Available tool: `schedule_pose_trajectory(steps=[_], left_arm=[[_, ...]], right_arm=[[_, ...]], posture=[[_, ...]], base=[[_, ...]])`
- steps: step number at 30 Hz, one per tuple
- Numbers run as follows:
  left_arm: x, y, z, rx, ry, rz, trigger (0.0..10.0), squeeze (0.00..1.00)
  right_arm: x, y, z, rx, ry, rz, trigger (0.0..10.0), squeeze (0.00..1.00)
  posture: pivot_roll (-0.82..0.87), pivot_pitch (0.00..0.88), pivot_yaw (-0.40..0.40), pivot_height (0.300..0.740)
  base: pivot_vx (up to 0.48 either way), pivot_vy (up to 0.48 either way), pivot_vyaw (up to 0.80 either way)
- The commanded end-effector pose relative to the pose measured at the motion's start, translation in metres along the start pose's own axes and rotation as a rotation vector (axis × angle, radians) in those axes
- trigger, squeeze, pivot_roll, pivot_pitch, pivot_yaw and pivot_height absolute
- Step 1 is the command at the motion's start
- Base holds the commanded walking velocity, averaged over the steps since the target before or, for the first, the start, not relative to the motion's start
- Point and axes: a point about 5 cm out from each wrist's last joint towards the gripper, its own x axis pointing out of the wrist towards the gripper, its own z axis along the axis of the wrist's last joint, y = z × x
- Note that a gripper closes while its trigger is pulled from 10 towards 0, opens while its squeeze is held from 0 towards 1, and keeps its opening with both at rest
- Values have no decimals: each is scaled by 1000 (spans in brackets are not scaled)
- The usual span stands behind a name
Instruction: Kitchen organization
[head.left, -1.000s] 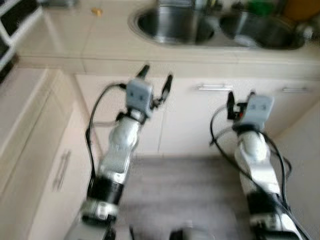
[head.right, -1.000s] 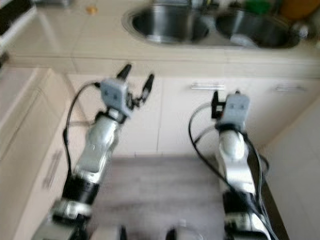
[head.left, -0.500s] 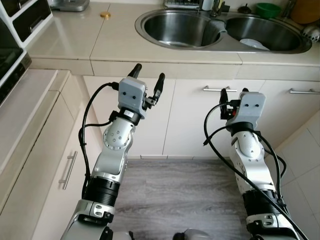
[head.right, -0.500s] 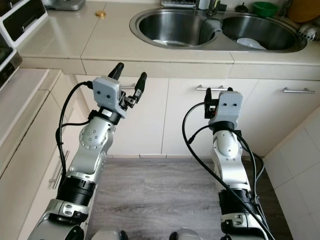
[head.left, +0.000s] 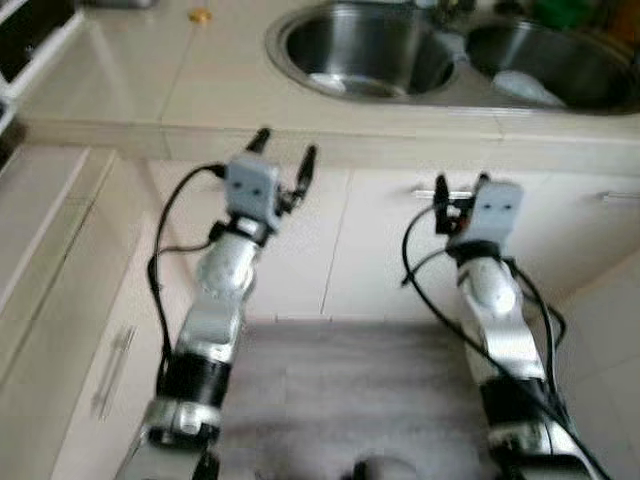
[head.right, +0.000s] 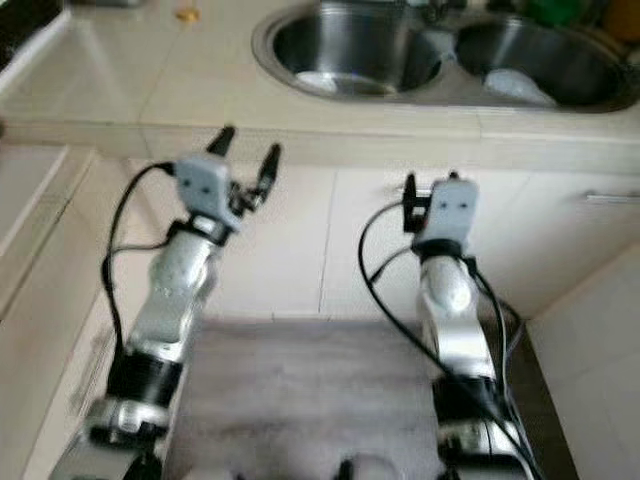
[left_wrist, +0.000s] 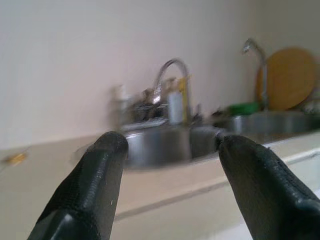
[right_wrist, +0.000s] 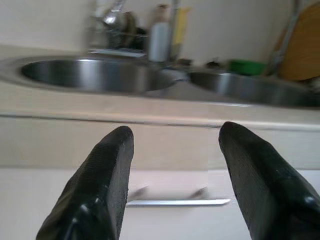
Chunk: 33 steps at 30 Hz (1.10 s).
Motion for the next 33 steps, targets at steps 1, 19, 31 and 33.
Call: schedule_pose_trajectory(steps=[1, 19, 31, 33], left_arm=[[2, -6, 2, 2, -10, -21, 10000, 0], [-1, -7, -1, 9, 12, -44, 10000, 0], [-74, 4, -41, 55, 306, -74, 10000, 0], [-80, 3, -43, 48, 334, -59, 10000, 0]], right_arm=[[0, -3, 0, 1, 2, -17, 10000, 0], [-3, -5, -1, -9, 10, -5, 10000, 0], [-53, -29, -22, -150, 175, 113, 10000, 0], [-66, -27, -26, -180, 201, 140, 10000, 0]], posture=[[21, 0, -80, 740], [18, 0, -76, 740], [-10, 0, -69, 740], [-13, 0, -72, 740]], base=[[334, 0, 0], [16, 0, 0], [0, 0, 0], [0, 0, 0]])
